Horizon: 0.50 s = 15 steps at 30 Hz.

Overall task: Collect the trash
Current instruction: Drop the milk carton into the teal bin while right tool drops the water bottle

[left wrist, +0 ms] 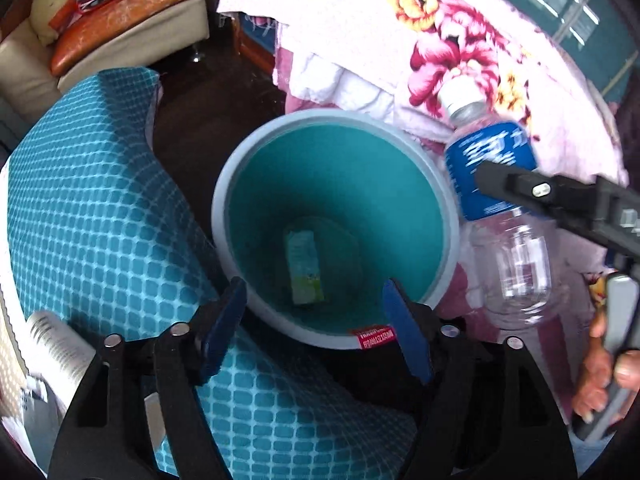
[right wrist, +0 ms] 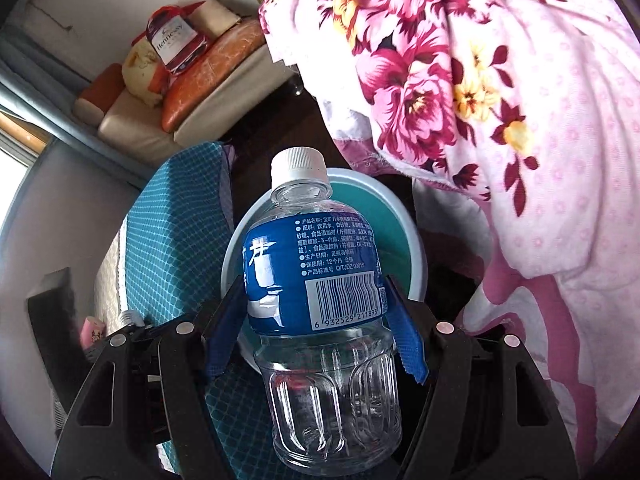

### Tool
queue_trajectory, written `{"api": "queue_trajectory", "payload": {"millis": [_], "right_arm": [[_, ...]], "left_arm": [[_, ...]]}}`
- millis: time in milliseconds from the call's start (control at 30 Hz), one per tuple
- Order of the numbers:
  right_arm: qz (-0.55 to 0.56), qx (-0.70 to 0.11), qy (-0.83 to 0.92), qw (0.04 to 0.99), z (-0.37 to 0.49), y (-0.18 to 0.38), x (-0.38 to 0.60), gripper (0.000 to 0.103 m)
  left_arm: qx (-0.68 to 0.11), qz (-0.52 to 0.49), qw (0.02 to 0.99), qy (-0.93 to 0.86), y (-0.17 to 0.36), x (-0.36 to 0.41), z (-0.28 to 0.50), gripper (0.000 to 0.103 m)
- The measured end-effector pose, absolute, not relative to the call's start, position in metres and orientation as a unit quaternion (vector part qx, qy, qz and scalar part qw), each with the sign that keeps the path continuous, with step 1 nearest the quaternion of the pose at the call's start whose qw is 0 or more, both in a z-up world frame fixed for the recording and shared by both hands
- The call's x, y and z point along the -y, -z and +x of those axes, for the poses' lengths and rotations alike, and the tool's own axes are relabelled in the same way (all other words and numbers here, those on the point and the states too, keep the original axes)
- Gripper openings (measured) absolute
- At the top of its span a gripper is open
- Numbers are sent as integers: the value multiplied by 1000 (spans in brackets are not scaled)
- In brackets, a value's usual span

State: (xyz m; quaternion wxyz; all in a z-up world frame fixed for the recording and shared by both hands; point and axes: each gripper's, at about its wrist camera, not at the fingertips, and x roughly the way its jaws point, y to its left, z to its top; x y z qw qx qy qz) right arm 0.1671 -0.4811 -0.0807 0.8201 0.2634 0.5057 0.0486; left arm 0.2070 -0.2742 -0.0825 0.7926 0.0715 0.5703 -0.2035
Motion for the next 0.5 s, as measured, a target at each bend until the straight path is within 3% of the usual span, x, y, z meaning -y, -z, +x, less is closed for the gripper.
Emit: {"api": "queue_trajectory", "payload": {"millis": [133, 233, 500], "right_arm": [[260, -516, -48, 815, 176, 89, 473, 64], [259, -523, -48, 811, 182, 95, 468, 65], [253, -533, -46, 806, 178, 96, 458, 71]], "left_arm": [[-554, 57, 804, 208, 63, 263, 202, 81], [-545, 51, 810, 210, 50, 255, 197, 91], [-535, 37, 818, 209, 35, 235, 183, 92]]}}
